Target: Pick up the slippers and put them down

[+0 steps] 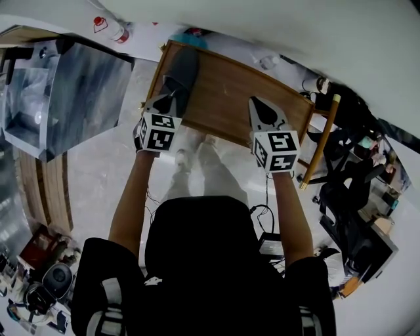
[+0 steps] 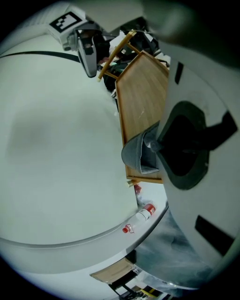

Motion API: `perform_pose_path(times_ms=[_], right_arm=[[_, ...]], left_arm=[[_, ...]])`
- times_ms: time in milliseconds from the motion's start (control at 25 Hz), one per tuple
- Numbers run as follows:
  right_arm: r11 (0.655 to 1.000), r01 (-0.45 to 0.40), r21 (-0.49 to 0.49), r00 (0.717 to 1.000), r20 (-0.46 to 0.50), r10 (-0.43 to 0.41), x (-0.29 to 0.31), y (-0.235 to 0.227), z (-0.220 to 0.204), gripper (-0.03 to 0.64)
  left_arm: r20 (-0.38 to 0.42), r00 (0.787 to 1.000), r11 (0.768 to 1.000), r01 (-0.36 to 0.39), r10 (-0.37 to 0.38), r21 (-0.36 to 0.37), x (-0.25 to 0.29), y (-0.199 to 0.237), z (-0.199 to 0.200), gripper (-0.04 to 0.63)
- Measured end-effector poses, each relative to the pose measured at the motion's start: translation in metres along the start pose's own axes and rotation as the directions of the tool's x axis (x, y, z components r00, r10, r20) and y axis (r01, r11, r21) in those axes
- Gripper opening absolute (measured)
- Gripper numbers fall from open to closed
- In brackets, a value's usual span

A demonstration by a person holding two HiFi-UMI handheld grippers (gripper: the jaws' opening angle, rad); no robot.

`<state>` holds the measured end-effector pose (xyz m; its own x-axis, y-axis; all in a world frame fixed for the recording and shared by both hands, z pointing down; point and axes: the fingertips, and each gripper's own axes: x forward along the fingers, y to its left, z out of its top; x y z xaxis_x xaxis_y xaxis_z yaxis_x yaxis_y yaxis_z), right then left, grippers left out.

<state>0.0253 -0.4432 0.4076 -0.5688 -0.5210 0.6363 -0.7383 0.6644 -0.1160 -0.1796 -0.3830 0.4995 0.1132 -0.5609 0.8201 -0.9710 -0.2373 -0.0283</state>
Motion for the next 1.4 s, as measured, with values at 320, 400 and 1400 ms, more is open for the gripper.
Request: perform_pose_path(times_ms=[320,400,1400], right_arm=[[0.999,0.032,-0.006,0.999,0.036,-0.032,-0.030,0.017,0.005,-0.003],[0.999,0.045,-0.005,0.998,0.048,-0.044,-0.039,0.022,0.007,-0.003],[0.988,0.141,0.061,0.947,0.282,-0.152,-0.166,0.127,0.031,-0.003]], left_arm=[[0.079,0.997,0.999,-0.002,-0.001,0.041,-0.041,-0.004,0.018,0.023],[0.094,0.996,0.998,-0.007,0.002,0.055,-0.053,-0.004,0.021,0.023],[0.363,0.925,0.992,0.091,-0.115,0.083,-0.227,-0.030,0.023,0.023]])
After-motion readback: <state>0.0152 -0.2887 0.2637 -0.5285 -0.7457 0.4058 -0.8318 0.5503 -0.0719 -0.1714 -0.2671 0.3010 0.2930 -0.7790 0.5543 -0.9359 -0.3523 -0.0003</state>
